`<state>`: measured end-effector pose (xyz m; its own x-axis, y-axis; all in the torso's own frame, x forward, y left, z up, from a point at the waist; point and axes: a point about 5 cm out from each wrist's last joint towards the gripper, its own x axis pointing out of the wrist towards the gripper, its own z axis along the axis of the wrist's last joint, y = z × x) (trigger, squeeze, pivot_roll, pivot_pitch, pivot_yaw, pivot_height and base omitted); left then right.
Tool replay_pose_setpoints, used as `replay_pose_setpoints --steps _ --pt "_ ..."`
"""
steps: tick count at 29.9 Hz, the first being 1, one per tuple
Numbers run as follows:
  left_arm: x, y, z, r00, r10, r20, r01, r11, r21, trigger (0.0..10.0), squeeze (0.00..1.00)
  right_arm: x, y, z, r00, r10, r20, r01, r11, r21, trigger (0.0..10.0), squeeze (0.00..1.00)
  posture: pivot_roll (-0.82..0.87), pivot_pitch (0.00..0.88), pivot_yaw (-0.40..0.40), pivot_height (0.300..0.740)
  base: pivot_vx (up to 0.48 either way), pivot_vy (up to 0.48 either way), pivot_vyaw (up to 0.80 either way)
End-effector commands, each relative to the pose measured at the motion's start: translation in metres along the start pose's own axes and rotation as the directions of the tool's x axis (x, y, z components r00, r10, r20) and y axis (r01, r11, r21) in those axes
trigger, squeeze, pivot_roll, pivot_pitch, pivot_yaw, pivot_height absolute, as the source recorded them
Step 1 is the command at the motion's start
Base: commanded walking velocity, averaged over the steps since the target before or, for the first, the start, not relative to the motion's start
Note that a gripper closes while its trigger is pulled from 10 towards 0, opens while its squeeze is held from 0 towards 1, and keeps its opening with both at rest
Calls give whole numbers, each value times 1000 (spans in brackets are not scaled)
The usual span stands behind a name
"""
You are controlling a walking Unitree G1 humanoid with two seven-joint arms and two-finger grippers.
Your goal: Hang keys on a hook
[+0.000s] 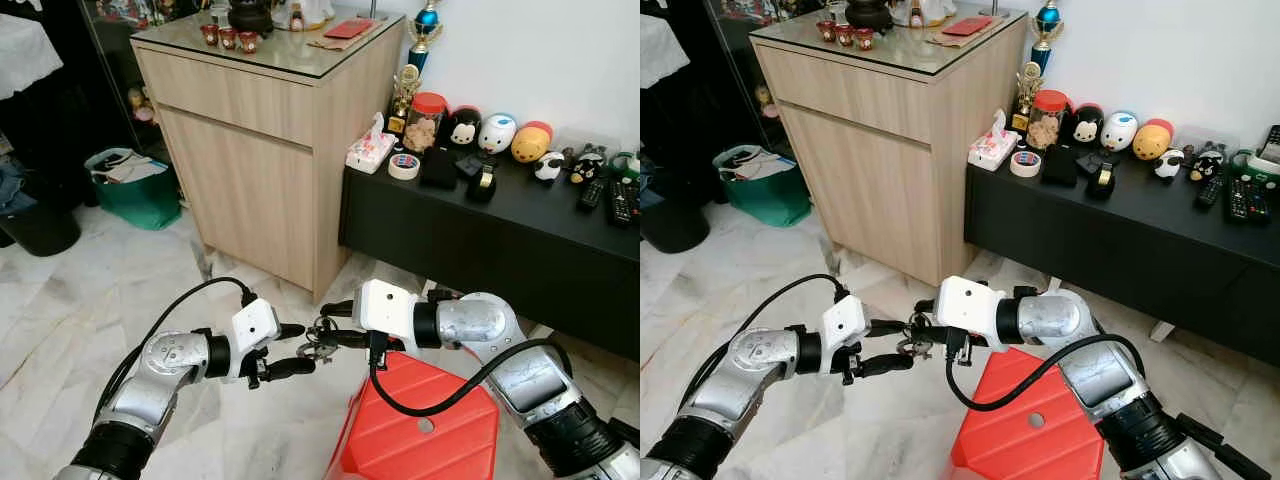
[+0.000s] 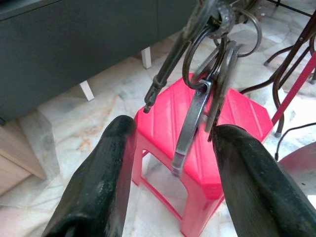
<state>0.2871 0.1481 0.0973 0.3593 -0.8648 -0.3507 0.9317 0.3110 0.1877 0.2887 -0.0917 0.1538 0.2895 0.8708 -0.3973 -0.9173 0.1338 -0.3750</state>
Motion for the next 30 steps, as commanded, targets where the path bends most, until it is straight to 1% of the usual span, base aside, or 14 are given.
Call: replay_pose_setpoints --steps 1,6,7,8,9,10,30 --pt "0 0 -1 1000 -15 -11 15 1000 -13 10000 0 2 -2 7 1000 11 11 -11 999 -43 10000 0 20 25 3 723 0 0 0" --pt "1 0 -1 1000 -9 -3 9 1000 -21 10000 0 3 -2 8 1000 14 14 -13 999 -45 10000 0 20 26 2 723 0 0 0" --pt "2 1 -1 1000 -4 -1 4 1000 -20 7490 0 3 -2 8 1000 12 14 -11 999 -46 10000 0 20 27 2 723 0 0 0" --pt "2 1 -1 1000 -4 -1 4 1000 -20 7490 0 3 -2 8 1000 12 14 -11 999 -46 10000 0 20 27 2 723 0 0 0" --pt "2 1 -1 1000 2 1 -2 1000 -18 2588 0 4 -2 8 1000 12 13 -11 999 -47 10000 0 20 27 2 723 0 0 0" --pt "2 2 -1 1000 9 3 -9 1000 -18 0 0 4 -3 8 1000 11 12 -11 999 -49 10000 0 20 28 2 723 0 0 0" --pt "2 2 -1 1000 4 23 -3 999 -35 0 0 5 -4 4 1000 1 -1 -1 999 -50 10000 0 20 28 2 723 0 0 0"
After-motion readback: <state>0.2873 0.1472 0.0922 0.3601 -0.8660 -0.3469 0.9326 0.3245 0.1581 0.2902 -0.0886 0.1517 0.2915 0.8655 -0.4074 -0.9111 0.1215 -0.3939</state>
